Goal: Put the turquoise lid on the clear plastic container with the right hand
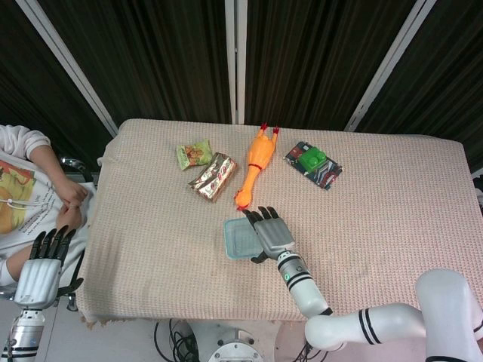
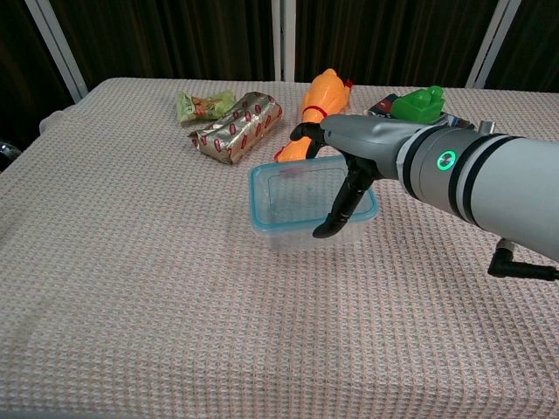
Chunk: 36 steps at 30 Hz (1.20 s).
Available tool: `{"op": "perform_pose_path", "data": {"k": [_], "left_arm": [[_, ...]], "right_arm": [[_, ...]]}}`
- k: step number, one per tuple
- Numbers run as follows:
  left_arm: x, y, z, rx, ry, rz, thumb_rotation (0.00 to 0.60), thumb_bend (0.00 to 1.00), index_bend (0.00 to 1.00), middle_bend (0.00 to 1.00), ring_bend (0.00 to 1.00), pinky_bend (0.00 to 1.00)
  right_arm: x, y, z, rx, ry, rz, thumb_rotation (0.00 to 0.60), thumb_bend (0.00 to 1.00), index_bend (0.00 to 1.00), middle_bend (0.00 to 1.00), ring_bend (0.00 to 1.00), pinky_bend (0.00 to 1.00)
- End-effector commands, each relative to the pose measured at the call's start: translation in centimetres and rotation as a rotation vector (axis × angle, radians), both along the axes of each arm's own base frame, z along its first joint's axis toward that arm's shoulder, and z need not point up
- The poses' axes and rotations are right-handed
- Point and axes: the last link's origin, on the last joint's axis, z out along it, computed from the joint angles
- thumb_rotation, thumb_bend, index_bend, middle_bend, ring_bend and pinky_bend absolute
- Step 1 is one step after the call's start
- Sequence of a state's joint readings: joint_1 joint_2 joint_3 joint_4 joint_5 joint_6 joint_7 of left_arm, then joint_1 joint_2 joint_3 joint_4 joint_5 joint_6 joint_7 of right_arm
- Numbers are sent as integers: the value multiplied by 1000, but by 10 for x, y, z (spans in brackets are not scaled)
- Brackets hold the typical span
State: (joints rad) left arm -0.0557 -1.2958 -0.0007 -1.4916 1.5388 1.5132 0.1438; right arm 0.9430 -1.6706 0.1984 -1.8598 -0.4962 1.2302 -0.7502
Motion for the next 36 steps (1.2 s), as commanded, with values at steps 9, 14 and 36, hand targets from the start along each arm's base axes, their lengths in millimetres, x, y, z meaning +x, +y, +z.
{"op": "perform_pose_path", "data": {"k": [9,14,36], "left_arm": [[0,-2,0,1,1,6,600,37,61,23,0,0],[0,-2,1,3,3,6,600,38,61,23,0,0],[0,-5,0,10,0,18,600,37,61,23,0,0]], "right_arm": [[-7,3,7,5,30,29,600,0,0,133,0,0],[-2,7,18,15,-20,73,600,0,0,138,0,0],[0,53,6,165,-39,287,600,31,0,234,0,0]]}}
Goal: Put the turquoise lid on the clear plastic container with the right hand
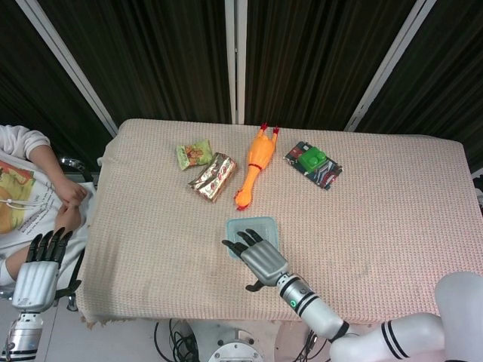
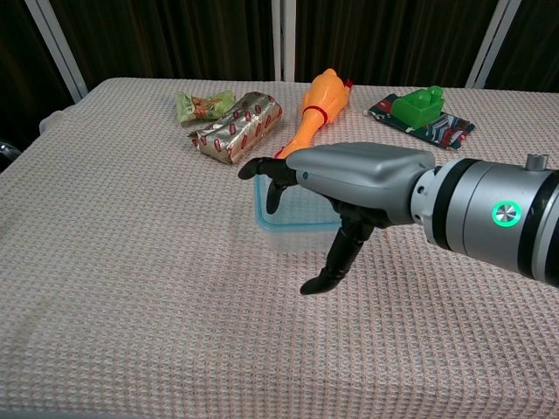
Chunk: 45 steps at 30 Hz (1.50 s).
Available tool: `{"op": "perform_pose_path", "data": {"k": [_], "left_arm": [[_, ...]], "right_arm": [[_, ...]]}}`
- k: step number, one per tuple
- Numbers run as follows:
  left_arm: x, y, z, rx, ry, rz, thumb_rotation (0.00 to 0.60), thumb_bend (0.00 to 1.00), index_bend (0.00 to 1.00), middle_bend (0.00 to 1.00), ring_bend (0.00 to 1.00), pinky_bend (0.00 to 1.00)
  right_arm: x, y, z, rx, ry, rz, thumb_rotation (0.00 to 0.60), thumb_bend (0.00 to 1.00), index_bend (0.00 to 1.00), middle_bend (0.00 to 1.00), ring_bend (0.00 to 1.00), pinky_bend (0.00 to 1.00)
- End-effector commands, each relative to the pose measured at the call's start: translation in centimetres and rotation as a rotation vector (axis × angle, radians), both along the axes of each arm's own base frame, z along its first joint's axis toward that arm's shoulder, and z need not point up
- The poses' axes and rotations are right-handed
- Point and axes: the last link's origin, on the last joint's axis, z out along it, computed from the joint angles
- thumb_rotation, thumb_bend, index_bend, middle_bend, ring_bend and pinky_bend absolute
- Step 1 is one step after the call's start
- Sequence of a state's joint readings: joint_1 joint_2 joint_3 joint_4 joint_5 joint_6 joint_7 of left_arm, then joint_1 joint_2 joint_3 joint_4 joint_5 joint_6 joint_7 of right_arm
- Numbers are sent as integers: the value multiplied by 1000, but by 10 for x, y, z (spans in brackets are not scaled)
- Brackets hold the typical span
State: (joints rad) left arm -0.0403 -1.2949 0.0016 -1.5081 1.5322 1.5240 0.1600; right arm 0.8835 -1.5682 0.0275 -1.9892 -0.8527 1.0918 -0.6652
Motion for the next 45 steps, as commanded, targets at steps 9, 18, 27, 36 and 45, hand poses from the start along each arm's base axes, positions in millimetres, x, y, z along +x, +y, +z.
{"op": "perform_pose_path", "data": {"k": [9,18,27,36,45], "left_arm": [[1,1,-1,-3,0,0,600,37,61,23,0,0],[0,1,-1,-4,2,3,600,38,61,23,0,0],[0,0,-1,-3,1,4,600,37,61,23,0,0],[1,0,0,0,-1,-2,600,37,61,23,0,0],[0,-2,1,3,2,6,600,37,61,23,0,0]], "right_arm": [[-9,4,-6,-7,39,4,600,31,0,237,0,0],[-14,4,-11,-10,63,-7,600,32,0,238,0,0],[-11,3,-5,-32,29,-5,600,32,0,235,0,0],[-1,-34,7,-115,-21,-59,600,39,0,223,0,0],[13,-54,-13,-81,12,-82,600,49,0,216,0,0]]}}
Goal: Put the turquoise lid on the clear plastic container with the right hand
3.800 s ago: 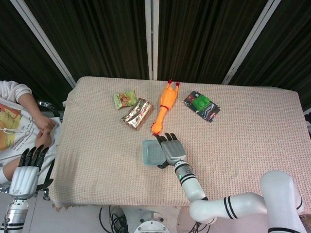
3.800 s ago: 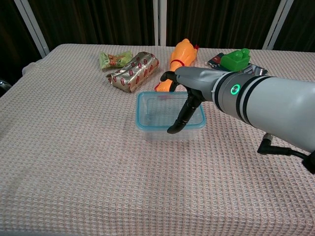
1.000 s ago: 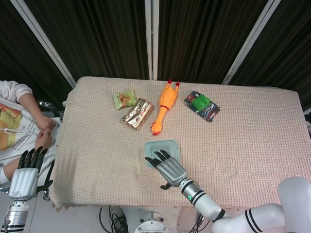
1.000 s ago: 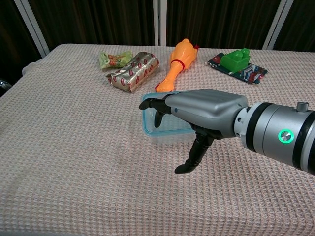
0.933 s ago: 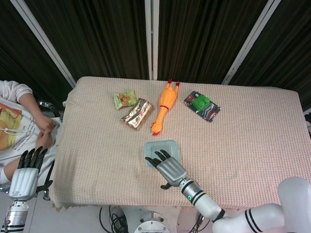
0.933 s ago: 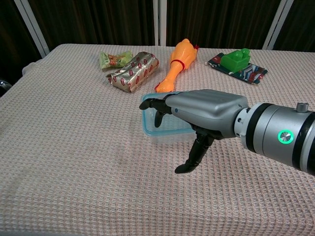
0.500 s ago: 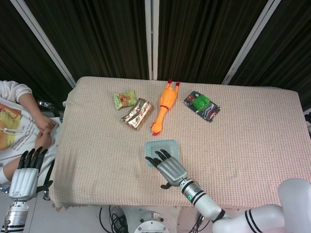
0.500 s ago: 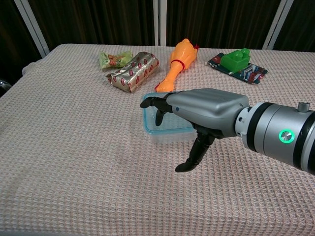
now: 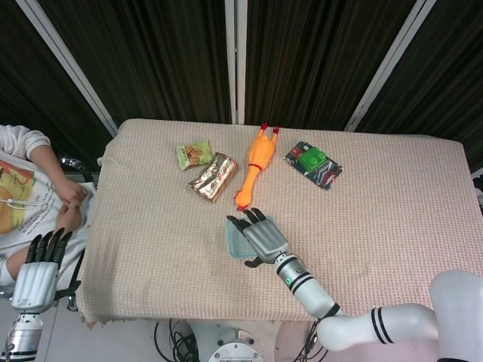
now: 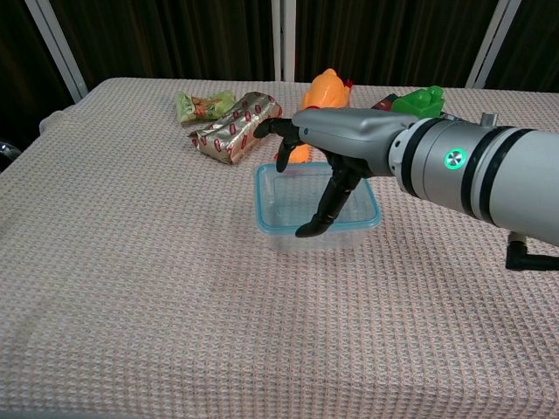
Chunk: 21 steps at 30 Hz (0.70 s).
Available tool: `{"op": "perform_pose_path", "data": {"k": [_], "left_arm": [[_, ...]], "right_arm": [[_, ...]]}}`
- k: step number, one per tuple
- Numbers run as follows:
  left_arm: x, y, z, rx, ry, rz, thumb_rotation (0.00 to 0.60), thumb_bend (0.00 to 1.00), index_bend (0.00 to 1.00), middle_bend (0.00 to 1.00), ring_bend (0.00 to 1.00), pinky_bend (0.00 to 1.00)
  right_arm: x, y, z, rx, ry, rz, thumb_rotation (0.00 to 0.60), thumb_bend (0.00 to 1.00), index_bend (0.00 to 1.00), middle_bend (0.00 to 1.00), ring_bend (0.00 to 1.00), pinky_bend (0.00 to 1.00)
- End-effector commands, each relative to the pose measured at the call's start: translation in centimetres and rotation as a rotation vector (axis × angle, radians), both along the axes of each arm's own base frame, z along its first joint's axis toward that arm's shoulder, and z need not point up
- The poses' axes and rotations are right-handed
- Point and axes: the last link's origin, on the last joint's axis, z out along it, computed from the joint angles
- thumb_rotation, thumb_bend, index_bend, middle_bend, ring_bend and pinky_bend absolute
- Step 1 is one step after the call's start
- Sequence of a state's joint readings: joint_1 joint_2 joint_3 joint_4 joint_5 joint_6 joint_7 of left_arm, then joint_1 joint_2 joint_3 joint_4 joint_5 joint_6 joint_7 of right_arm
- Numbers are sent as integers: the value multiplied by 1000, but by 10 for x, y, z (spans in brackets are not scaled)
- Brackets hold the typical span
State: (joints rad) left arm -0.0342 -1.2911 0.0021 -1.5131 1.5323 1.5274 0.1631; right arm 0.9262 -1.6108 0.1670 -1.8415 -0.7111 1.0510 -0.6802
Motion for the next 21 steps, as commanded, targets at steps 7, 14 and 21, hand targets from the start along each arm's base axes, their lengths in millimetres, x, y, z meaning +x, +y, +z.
{"op": "perform_pose_path", "data": {"k": [7,14,21], "left_arm": [[-2,-1,0,1,0,6,600,37,61,23,0,0],[-2,0,-1,-2,0,3,600,37,61,23,0,0],[-3,0,-1,-3,-1,6,600,37,61,23,0,0]], "right_arm": [[9,-6,-15,27,47,-3,600,48,0,212,0,0],[6,-4,-19,32,61,-15,600,47,0,214,0,0],[2,-4,-23,38,67,-25,600,47,0,218,0,0]]}}
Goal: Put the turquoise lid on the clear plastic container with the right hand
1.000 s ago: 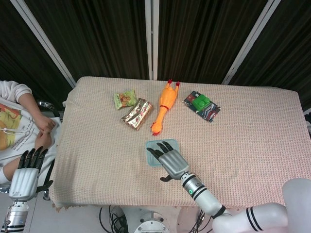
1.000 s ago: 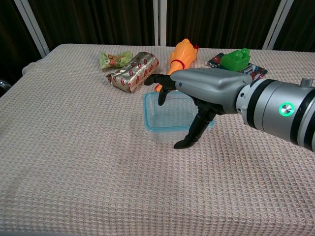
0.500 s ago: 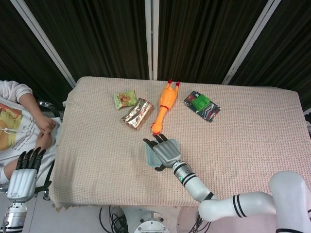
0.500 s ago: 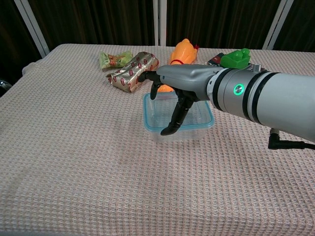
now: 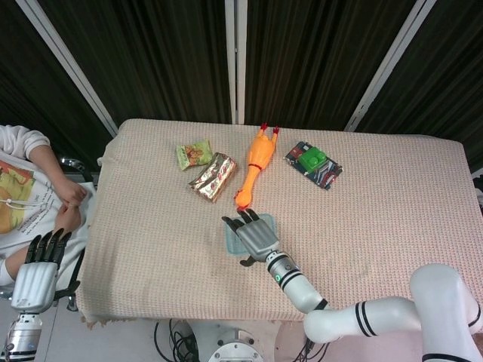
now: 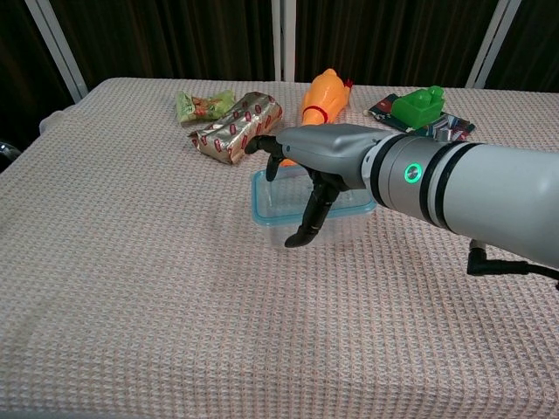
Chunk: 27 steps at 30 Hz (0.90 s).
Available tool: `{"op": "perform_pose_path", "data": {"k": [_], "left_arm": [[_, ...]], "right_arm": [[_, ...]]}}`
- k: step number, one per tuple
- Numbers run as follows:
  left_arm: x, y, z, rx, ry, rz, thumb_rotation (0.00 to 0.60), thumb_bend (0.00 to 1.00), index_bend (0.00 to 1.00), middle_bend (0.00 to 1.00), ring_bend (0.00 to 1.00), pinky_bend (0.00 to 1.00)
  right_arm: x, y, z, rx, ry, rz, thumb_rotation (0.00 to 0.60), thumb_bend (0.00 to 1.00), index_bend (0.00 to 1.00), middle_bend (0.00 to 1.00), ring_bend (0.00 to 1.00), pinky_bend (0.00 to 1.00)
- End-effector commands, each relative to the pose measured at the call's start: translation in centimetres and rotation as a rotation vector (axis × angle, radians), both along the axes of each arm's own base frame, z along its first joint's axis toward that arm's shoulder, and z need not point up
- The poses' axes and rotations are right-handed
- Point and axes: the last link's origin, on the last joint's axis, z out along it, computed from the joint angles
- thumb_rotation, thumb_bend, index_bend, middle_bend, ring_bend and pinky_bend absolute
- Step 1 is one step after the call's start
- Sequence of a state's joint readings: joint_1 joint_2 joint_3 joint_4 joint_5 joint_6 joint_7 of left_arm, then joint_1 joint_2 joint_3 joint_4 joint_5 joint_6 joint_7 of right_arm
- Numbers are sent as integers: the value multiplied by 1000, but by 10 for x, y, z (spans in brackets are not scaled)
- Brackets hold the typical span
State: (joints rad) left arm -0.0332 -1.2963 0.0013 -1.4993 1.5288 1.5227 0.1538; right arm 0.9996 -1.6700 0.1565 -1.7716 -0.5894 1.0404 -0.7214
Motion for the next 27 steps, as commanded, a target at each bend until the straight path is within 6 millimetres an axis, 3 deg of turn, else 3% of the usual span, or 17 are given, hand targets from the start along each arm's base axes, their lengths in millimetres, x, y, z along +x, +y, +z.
{"op": "perform_pose_path", "data": {"k": [1,8,13,16,20,27], "left_arm": [[0,0,0,-1,0,0,600,38,61,23,0,0],[0,0,0,1,-1,-2,600,38,61,23,0,0],[1,1,1,3,-1,-9,600,37,61,23,0,0],[2,1,1,5,-1,-14,600,37,61,23,0,0],[3,2,3,17,-1,-21,600,37,61,23,0,0],[12,8,6,35,15,-63,600,37,61,23,0,0]], "right_arm": [[-1,0,-1,3,2,-1,600,47,0,218,0,0],[0,0,6,-27,-25,3,600,47,0,217,0,0],[-6,5,30,-83,-59,23,600,46,0,207,0,0],[-18,9,54,-150,-93,14,600,51,0,202,0,0],[-54,17,90,-282,-106,2,600,76,0,201,0,0],[-139,53,155,-457,-136,-88,600,92,2,104,0,0]]}}
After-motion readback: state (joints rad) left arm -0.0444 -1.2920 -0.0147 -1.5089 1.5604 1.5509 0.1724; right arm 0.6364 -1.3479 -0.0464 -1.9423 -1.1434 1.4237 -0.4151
